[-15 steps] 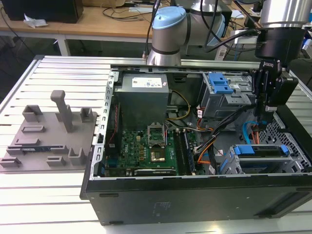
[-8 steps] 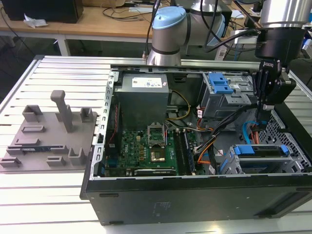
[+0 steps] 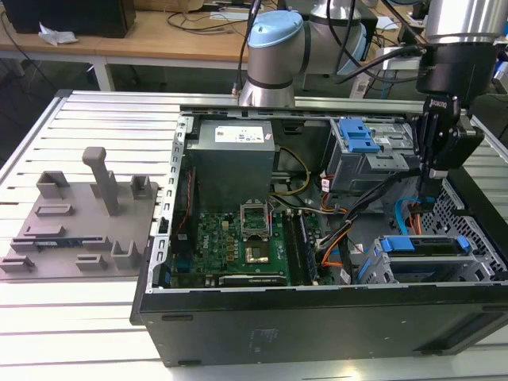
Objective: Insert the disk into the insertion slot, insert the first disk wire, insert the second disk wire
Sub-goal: 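Insert the first disk wire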
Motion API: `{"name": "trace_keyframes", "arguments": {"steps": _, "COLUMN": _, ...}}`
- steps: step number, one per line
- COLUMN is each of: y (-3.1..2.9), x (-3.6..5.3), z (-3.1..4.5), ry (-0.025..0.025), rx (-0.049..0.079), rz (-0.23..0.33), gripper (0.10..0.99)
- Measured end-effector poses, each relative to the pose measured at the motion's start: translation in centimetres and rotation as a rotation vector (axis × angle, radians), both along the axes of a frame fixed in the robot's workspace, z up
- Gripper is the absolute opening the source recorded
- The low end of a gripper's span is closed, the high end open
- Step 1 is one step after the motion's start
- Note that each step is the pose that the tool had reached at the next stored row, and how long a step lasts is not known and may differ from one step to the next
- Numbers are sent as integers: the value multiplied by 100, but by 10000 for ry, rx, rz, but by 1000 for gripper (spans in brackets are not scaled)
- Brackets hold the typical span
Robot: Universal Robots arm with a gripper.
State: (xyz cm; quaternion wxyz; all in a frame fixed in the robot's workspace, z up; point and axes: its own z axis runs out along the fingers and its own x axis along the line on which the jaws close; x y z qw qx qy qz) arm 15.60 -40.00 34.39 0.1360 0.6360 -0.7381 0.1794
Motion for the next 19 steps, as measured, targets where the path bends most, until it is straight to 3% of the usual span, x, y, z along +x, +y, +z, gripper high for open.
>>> {"name": "trace_keyframes", "arguments": {"steps": 2, "y": -34, "x": 0, "z": 26, "ry": 1, "rx": 46, "rz": 2, "gripper": 169}}
{"name": "trace_keyframes", "arguments": {"steps": 6, "y": -141, "x": -1, "z": 29, "ry": 1, "rx": 332, "rz": 4, "gripper": 169}}
{"name": "trace_keyframes", "arguments": {"steps": 9, "y": -280, "x": 0, "z": 29, "ry": 1, "rx": 735, "rz": 5, "gripper": 169}}
{"name": "trace_keyframes", "arguments": {"steps": 13, "y": -442, "x": 0, "z": 28, "ry": 1, "rx": 904, "rz": 6, "gripper": 169}}
{"name": "trace_keyframes", "arguments": {"steps": 15, "y": -495, "x": 0, "z": 28, "ry": 4, "rx": 1289, "rz": 19, "gripper": 169}}
{"name": "trace_keyframes", "arguments": {"steps": 18, "y": -503, "x": 0, "z": 29, "ry": 32, "rx": 1728, "rz": 82, "gripper": 169}}
{"name": "trace_keyframes", "arguments": {"steps": 19, "y": -510, "x": 0, "z": 28, "ry": 47, "rx": 1817, "rz": 104, "gripper": 169}}
